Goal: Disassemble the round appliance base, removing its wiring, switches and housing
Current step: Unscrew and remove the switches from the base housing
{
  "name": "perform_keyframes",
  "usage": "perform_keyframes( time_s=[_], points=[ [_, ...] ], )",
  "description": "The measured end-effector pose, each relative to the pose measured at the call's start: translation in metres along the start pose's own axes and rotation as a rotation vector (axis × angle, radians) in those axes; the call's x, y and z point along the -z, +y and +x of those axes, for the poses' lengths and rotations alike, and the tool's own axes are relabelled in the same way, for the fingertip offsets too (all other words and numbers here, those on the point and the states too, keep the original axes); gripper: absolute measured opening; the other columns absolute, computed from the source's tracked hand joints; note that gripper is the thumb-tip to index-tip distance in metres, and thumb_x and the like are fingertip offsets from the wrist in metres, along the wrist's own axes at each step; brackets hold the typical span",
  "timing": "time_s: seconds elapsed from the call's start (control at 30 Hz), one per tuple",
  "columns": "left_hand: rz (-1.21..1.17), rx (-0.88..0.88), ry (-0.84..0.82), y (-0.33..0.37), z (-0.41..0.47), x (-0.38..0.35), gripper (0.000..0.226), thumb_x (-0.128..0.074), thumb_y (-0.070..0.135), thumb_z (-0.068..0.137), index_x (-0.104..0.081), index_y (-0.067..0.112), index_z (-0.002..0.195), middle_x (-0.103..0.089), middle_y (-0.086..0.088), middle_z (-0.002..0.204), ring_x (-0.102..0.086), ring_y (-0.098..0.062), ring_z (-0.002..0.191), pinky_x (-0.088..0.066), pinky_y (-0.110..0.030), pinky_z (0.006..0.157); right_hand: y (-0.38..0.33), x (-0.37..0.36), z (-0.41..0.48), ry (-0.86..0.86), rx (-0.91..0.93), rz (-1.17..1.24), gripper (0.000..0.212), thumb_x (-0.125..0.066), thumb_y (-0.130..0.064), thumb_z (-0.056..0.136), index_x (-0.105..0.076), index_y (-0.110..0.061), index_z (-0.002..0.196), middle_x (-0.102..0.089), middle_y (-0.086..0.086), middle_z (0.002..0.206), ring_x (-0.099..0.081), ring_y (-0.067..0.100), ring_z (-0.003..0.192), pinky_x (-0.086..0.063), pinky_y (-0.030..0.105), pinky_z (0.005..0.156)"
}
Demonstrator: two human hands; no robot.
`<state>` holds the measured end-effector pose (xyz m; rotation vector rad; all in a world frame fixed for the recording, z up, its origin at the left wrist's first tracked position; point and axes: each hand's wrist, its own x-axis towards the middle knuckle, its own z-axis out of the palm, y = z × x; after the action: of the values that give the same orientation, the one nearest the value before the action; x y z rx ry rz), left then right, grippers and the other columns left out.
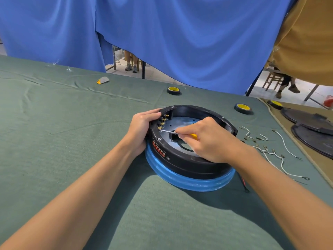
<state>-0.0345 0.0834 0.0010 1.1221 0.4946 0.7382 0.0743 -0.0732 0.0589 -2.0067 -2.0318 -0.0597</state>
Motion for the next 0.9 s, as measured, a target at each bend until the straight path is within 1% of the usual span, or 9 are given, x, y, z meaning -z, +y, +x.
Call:
perform_keyframes(
  time_s=[0.13, 0.23, 0.33, 0.4, 0.47, 0.57, 0.7, 0.8, 0.9],
  points=[
    [-0.06, 0.025, 0.037, 0.001, -0.001, -0.002, 0.034, -0.049, 0.003, 0.089, -0.066, 0.002, 0.119, -0.071, -0.021, 0.109, -0.069, -0.035, 0.099, -0.056, -0.042, 0.088, -0.002, 0.002, 0.004, -0.013, 0.017, -0.072, 0.025, -0.045, -0.01, 0.096, -0.049, -0.008, 0.072, -0.033, 0.002, 0.052, -0.029, 0.025, 0.056, -0.035, 0.045, 0.055],
    [-0.095, 0.033, 0.05, 0.002, -0.003, -0.004, 0.029, -0.049, 0.003, 0.088, -0.071, 0.004, 0.107, -0.073, -0.018, 0.099, -0.072, -0.03, 0.085, -0.059, -0.035, 0.073, -0.008, 0.007, 0.006, -0.013, 0.056, -0.313, 0.017, -0.042, -0.021, 0.096, -0.05, -0.021, 0.081, -0.029, -0.006, 0.056, -0.035, 0.022, 0.057, -0.024, 0.031, 0.05],
    [-0.141, 0.027, 0.077, 0.002, -0.003, -0.003, 0.031, -0.049, 0.004, 0.087, -0.069, 0.0, 0.111, -0.07, -0.021, 0.105, -0.068, -0.032, 0.089, -0.057, -0.039, 0.081, -0.019, 0.01, 0.014, 0.039, 0.082, -0.407, 0.016, -0.045, -0.022, 0.092, -0.046, -0.025, 0.076, -0.027, -0.008, 0.057, -0.039, 0.028, 0.061, -0.015, 0.028, 0.047],
    [-0.162, 0.023, 0.088, 0.0, -0.005, -0.005, 0.033, -0.049, 0.003, 0.088, -0.067, -0.001, 0.115, -0.068, -0.023, 0.11, -0.066, -0.035, 0.095, -0.054, -0.043, 0.09, -0.014, 0.011, 0.017, -0.029, -0.041, -0.073, 0.025, -0.048, -0.02, 0.095, -0.064, -0.024, 0.076, -0.04, -0.009, 0.049, -0.045, 0.016, 0.059, -0.029, 0.027, 0.047],
    [-0.11, -0.007, 0.138, 0.0, -0.006, -0.008, 0.033, -0.052, 0.0, 0.088, -0.066, -0.002, 0.118, -0.069, -0.024, 0.109, -0.067, -0.036, 0.099, -0.053, -0.045, 0.094, -0.009, 0.008, 0.013, -0.078, -0.238, 0.299, 0.023, -0.054, -0.018, 0.095, -0.077, -0.015, 0.094, -0.056, -0.012, 0.048, -0.047, 0.006, 0.05, -0.034, 0.016, 0.046],
    [-0.064, -0.051, 0.204, -0.001, -0.005, -0.012, 0.03, -0.057, -0.004, 0.086, -0.069, 0.001, 0.112, -0.073, -0.019, 0.097, -0.07, -0.028, 0.087, -0.056, -0.04, 0.088, -0.011, -0.005, 0.005, -0.033, -0.342, 0.201, 0.024, -0.052, -0.026, 0.095, -0.073, -0.014, 0.1, -0.074, 0.002, 0.09, -0.062, 0.022, 0.082, -0.049, 0.033, 0.07],
    [-0.071, -0.073, 0.207, -0.003, -0.007, -0.012, 0.026, -0.06, -0.005, 0.084, -0.071, 0.004, 0.105, -0.075, -0.013, 0.089, -0.071, -0.021, 0.079, -0.059, -0.031, 0.079, -0.035, -0.02, 0.015, 0.059, -0.428, -0.082, 0.022, -0.051, -0.033, 0.092, -0.068, -0.029, 0.106, -0.063, 0.004, 0.109, -0.057, 0.032, 0.101, -0.036, 0.036, 0.071],
    [-0.087, -0.079, 0.192, -0.003, -0.007, -0.011, 0.025, -0.06, -0.007, 0.084, -0.071, 0.004, 0.104, -0.076, -0.009, 0.082, -0.071, -0.017, 0.073, -0.059, -0.026, 0.07, -0.038, -0.019, 0.015, 0.096, -0.437, -0.14, 0.023, -0.049, -0.034, 0.091, -0.068, -0.03, 0.103, -0.061, 0.003, 0.105, -0.057, 0.032, 0.098, -0.035, 0.037, 0.071],
    [-0.103, -0.073, 0.176, -0.004, -0.005, -0.008, 0.025, -0.06, -0.007, 0.084, -0.072, 0.006, 0.102, -0.076, -0.01, 0.082, -0.072, -0.017, 0.073, -0.057, -0.024, 0.065, -0.028, -0.01, 0.0, 0.078, -0.42, -0.072, 0.027, -0.046, -0.034, 0.093, -0.072, -0.029, 0.1, -0.063, -0.006, 0.094, -0.057, 0.028, 0.096, -0.046, 0.037, 0.072]
  ],
)
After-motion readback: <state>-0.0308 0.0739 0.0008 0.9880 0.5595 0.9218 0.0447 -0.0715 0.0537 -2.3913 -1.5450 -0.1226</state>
